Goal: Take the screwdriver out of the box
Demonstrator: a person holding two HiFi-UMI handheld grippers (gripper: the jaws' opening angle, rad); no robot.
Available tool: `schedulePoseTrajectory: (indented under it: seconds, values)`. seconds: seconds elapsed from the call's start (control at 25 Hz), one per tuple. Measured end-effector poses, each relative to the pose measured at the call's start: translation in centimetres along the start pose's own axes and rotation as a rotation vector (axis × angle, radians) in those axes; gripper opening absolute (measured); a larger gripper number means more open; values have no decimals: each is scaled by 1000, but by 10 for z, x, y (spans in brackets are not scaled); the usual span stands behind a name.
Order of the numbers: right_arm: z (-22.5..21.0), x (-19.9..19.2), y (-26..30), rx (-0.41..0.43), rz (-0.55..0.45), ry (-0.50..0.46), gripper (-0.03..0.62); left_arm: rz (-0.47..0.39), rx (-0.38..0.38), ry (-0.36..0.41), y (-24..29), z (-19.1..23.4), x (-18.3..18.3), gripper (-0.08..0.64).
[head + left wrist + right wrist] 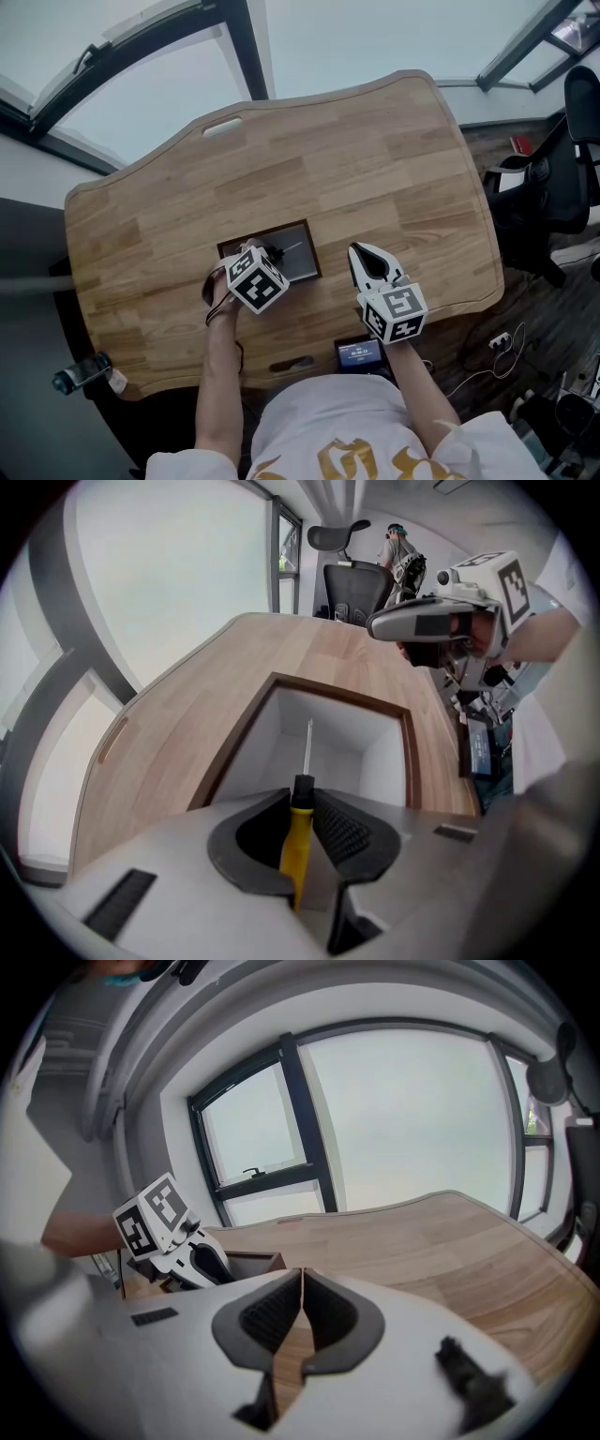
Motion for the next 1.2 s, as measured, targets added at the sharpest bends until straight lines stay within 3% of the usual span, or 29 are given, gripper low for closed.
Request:
schedulePoseTrajectory:
  seconds: [0.72, 1.2]
  values:
    - [5, 1, -29, -22, -38, -22, 32, -125, 58, -102, -27, -8, -5, 78]
    - [12, 1, -50, -34, -76, -42, 32, -265, 168, -212, -54, -12, -12, 78]
Point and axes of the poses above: the fingertips, and each gripper's own axes: y forward along the fingers, z to its left, x out of its top, the point moved 7 cm from there along -y, backward along the fingers, and after that the axes turned 14 degrees about z, right-handed, at the moved point
